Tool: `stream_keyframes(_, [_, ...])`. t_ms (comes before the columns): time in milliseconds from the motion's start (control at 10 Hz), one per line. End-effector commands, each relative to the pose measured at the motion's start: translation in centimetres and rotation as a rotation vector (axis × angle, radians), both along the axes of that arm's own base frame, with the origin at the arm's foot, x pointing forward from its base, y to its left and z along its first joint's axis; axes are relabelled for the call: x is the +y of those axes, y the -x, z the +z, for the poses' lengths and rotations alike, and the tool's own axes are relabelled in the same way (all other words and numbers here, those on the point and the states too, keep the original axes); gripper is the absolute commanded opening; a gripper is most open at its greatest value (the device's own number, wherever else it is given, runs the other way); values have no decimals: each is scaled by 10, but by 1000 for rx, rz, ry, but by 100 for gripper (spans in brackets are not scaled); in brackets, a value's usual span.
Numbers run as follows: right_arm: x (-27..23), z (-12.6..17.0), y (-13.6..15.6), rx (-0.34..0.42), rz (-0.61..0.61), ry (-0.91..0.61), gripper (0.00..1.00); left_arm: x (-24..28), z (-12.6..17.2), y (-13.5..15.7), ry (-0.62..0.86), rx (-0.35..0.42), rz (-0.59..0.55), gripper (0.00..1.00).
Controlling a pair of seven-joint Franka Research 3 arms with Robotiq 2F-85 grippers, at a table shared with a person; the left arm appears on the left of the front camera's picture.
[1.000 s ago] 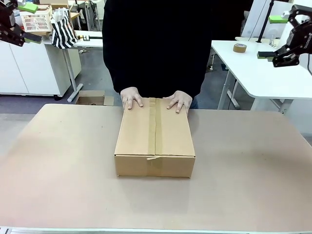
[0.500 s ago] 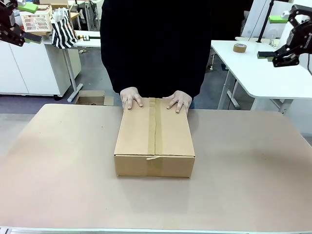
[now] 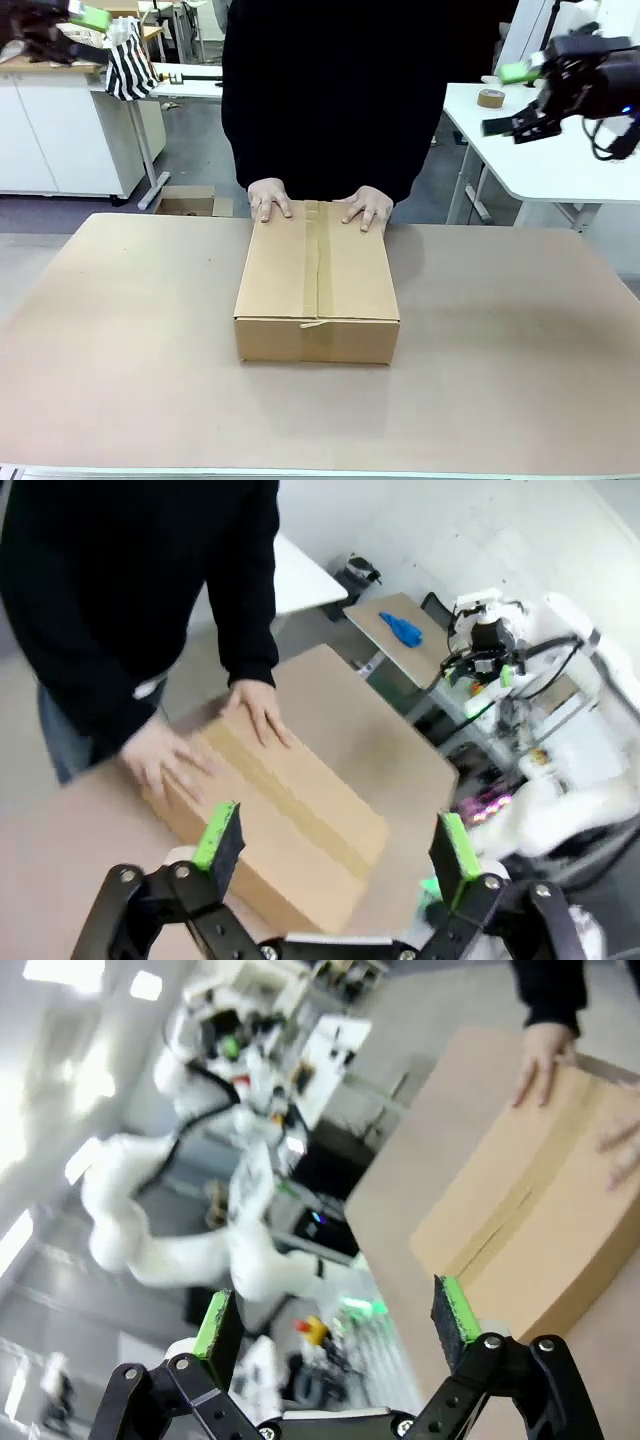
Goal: Pack the gift set into the box.
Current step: Press and hold the closed box until the human finishes sealing it.
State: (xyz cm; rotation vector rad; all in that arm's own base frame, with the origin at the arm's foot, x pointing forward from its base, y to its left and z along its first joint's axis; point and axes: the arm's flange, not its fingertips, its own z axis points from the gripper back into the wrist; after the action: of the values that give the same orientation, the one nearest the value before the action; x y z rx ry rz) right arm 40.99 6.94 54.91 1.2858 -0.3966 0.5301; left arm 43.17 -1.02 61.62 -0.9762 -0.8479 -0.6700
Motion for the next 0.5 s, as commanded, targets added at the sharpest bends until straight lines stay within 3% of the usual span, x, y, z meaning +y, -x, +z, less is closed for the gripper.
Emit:
stream_keyframes(0, [23,-19,-14,-619,180,-11,100,-41,-37,12,-48,-430,-193,100])
stream_keyframes(100, [36,-22,-11,-729,148,-64,100,-56,-50,16,-114,-456,-333,100])
stream_keyframes(200, [52,-27,-4,-893,75,4,100,-66,-65,23,-144,-380,-526,100])
stream_keyframes(300, [64,-35,2,-971,18,72,100,-76,-82,29,-155,-300,-645,100])
stream_keyframes(400, [47,-15,-10,-465,118,47,100,-80,-95,30,-173,-82,-634,100])
